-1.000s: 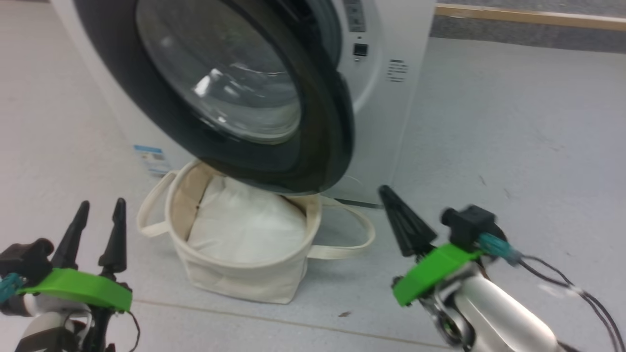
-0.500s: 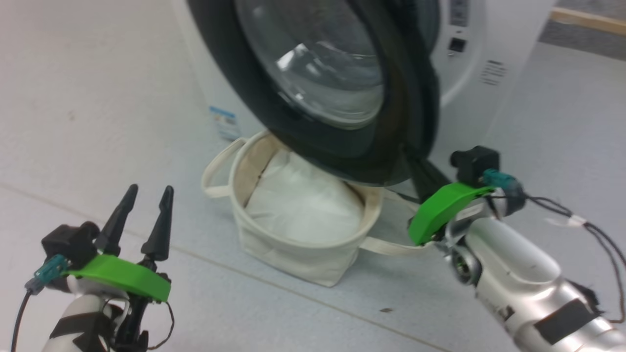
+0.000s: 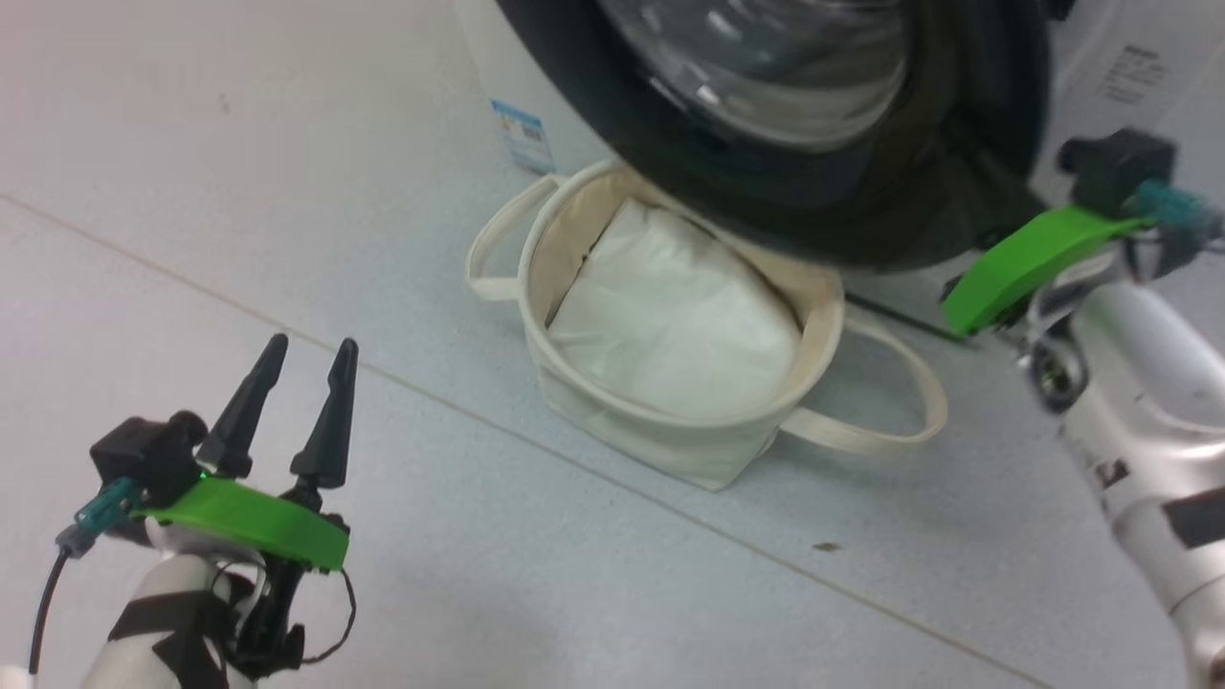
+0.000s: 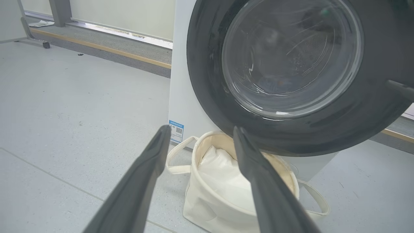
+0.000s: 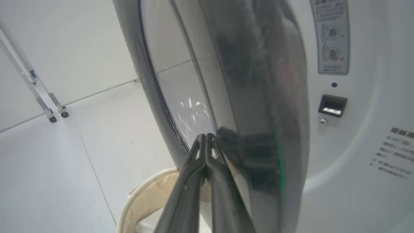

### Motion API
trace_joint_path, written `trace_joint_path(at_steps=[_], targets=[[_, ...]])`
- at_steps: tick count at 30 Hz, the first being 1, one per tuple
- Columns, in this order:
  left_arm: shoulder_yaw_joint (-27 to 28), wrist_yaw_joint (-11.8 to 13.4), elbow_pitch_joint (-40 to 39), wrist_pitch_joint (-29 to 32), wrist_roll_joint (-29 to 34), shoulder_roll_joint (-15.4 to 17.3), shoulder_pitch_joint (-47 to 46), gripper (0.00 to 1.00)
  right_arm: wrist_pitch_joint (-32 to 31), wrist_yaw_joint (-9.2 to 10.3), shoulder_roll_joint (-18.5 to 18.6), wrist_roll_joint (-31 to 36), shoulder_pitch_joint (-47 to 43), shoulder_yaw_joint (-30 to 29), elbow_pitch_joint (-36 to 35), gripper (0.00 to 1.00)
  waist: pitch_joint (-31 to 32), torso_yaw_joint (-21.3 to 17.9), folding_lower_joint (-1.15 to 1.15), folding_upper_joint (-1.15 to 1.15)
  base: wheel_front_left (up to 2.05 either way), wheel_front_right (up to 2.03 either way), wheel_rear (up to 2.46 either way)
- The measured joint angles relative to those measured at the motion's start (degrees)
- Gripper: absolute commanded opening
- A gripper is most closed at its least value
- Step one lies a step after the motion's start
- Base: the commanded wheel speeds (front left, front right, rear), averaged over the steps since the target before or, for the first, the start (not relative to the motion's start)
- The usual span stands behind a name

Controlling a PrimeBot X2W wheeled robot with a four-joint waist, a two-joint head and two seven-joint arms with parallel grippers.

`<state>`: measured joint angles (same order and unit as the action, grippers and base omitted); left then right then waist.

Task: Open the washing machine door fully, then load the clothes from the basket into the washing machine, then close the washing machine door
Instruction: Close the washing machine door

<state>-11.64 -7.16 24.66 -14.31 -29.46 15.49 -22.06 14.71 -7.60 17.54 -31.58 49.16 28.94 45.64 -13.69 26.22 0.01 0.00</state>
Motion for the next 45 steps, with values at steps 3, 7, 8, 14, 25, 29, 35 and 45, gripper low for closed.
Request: trace_joint_path(at_steps=[3, 7, 8, 14, 25, 29, 35, 45], targets=[[0.0, 0.0, -0.6, 0.0, 0.0, -0.5, -0.6, 1.00, 0.0, 0.00, 1.1, 2.2, 2.4, -3.7, 0.9, 0.00, -2.2, 0.6, 0.00, 0.00, 0.00, 0.00, 0.00], [0.0, 0.0, -1.5, 0.0, 0.0, -1.4, -1.4, 1.00, 0.0, 0.00, 2.3, 5.3, 5.8, -8.8, 2.0, 0.00, -5.1, 1.3, 0.00, 0.00, 0.00, 0.00, 0.00], [0.0, 0.0, -1.6, 0.0, 0.0, -1.5, -1.7, 1.00, 0.0, 0.00, 2.4, 5.9, 6.6, -10.1, 2.3, 0.00, -5.7, 1.5, 0.00, 0.00, 0.00, 0.00, 0.00], [0.6, 0.0, -2.1, 0.0, 0.1, -2.1, -3.1, 1.00, 0.0, -0.01, 1.0, 9.7, 9.4, -16.1, 2.9, 0.00, -7.8, 1.4, 0.00, 0.00, 0.00, 0.00, 0.00], [2.2, 0.0, -1.4, 0.0, 0.1, -1.4, -2.9, 1.00, 0.0, 0.10, -5.2, 10.4, -3.2, -16.4, -4.2, 1.00, -2.5, -4.4, -0.01, 0.00, 0.00, 0.00, 0.00], [2.3, 0.0, -0.9, 0.0, -1.0, -0.4, -2.4, 1.00, 0.0, 0.10, -6.4, 10.4, -10.8, -15.3, -10.6, 1.00, 0.3, -8.3, -0.02, 0.00, 0.00, 0.00, 0.00], [0.9, 0.0, 0.5, 0.0, -5.5, 1.2, 0.2, 1.00, 0.0, 0.10, -7.0, 8.9, -17.7, -16.4, -18.8, 1.00, 4.1, -13.6, -0.02, 0.00, 0.00, 0.00, 0.00], [1.3, 0.0, 1.3, 0.0, -9.6, 4.5, 6.0, 1.00, 0.0, 0.10, -7.0, 6.7, -31.0, -18.8, -25.2, 1.00, 11.4, -24.0, -0.03, 0.00, 0.00, 0.00, 0.00]])
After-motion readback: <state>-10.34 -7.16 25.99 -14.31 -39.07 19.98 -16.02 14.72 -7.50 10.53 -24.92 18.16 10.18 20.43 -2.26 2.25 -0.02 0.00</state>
